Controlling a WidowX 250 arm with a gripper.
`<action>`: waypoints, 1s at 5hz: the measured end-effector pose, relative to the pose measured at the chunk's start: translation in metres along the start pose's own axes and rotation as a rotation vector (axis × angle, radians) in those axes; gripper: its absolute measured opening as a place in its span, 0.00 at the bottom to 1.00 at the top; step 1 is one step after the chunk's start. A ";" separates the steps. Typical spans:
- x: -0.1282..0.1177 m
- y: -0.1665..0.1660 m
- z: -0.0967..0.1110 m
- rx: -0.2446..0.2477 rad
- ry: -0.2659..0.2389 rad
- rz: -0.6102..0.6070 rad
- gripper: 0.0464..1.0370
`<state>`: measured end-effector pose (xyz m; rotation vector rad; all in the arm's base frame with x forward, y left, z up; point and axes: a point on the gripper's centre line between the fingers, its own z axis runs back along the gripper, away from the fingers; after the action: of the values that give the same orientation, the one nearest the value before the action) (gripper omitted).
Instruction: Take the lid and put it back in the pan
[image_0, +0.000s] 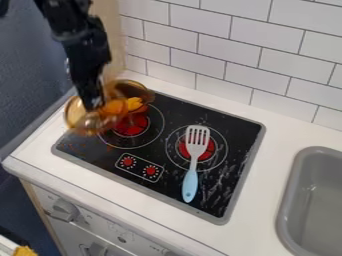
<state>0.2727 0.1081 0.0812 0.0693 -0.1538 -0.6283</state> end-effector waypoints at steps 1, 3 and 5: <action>0.010 0.019 -0.004 -0.001 0.011 0.018 0.35; 0.029 0.044 -0.030 -0.022 0.052 0.023 0.35; 0.040 0.044 -0.046 -0.041 0.066 -0.006 0.35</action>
<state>0.3375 0.1212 0.0453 0.0509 -0.0771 -0.6342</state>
